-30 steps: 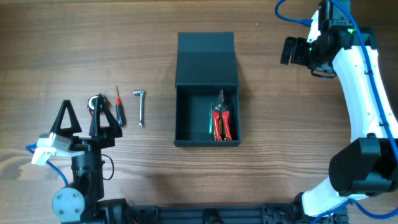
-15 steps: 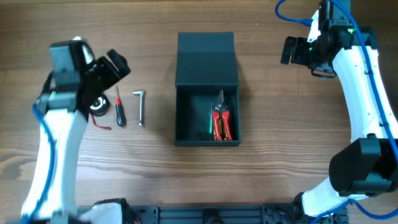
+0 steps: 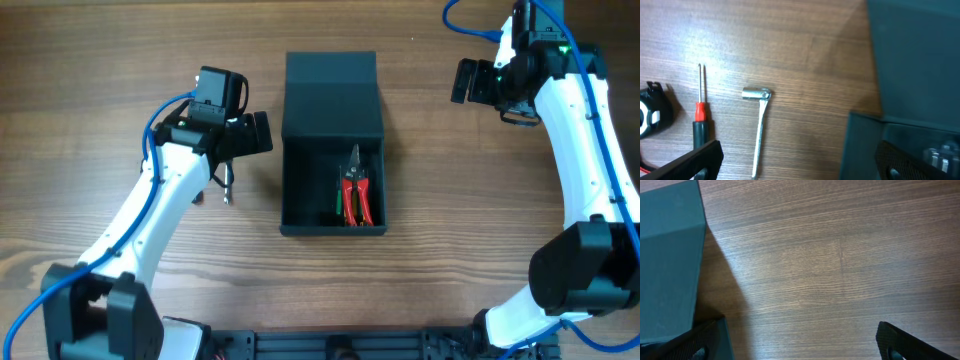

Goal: Pack container
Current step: 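Move the left gripper forward and grasp the silver socket wrench, then carry the socket wrench right and lower it into the green box, then open the left gripper, withdraw, and grasp the red-handled screwdriver, then carry the screwdriver right and lower it into the green box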

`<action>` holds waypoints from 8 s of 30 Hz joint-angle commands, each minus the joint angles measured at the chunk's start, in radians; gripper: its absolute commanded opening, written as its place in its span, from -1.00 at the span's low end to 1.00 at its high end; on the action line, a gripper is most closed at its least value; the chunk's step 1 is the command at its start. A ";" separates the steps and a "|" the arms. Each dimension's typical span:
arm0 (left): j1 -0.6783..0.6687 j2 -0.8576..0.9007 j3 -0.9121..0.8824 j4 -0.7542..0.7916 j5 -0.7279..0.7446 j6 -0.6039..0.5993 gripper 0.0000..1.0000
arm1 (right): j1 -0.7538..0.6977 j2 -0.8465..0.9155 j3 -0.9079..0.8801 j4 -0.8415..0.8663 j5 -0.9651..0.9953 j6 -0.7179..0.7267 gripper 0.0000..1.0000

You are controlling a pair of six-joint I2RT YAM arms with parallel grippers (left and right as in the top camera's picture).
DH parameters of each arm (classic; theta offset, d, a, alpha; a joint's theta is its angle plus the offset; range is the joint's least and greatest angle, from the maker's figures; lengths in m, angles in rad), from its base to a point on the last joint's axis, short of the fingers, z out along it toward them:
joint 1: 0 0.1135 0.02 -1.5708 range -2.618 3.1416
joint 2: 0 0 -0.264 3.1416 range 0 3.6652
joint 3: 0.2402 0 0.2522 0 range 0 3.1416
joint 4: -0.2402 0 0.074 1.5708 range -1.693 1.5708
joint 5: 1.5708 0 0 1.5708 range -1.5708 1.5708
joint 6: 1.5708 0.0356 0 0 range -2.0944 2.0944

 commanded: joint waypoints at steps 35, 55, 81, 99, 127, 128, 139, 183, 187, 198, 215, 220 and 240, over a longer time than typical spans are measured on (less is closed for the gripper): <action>0.158 0.319 -0.051 0.008 0.119 0.203 0.99 | -0.002 0.011 0.017 0.002 0.010 -0.012 0.99; 0.158 0.351 -0.051 0.013 0.189 0.190 -0.41 | -0.002 0.011 0.017 0.003 0.010 -0.012 1.00; 0.158 0.298 0.058 -0.103 0.050 0.116 -0.92 | -0.002 0.011 0.017 0.003 0.010 -0.012 0.99; -0.388 0.163 0.394 -0.415 0.058 -0.089 -0.92 | -0.002 0.011 0.017 0.003 0.010 -0.012 0.99; -0.508 0.262 0.039 -0.144 0.035 -0.147 -0.89 | -0.002 0.011 0.017 0.003 0.010 -0.012 0.99; -0.508 0.262 0.033 -0.139 0.035 -0.146 -0.87 | -0.002 0.011 0.017 0.003 0.010 -0.012 1.00; -0.499 0.261 0.070 -0.071 -0.017 -0.086 -0.25 | -0.002 0.011 0.017 0.003 0.010 -0.012 0.99; 0.272 0.261 0.053 -0.214 0.124 0.159 0.52 | -0.002 0.011 0.017 0.034 0.010 -0.013 0.99; 0.272 0.261 0.053 -0.184 0.123 0.173 0.52 | -0.002 0.011 0.017 0.051 0.010 -0.013 1.00; 0.272 0.262 -0.127 -0.068 0.123 0.176 0.53 | -0.002 0.011 0.017 0.051 0.010 -0.012 0.99; 0.313 0.262 -0.128 -0.050 0.101 0.146 -0.45 | -0.002 0.011 0.017 0.051 0.010 -0.012 0.99; 0.313 0.262 -0.128 -0.046 0.111 0.146 -0.57 | -0.002 0.011 0.017 0.051 0.010 -0.012 1.00; 0.134 0.209 0.371 -0.353 0.314 0.119 -0.76 | -0.002 0.011 0.017 0.051 0.010 -0.012 1.00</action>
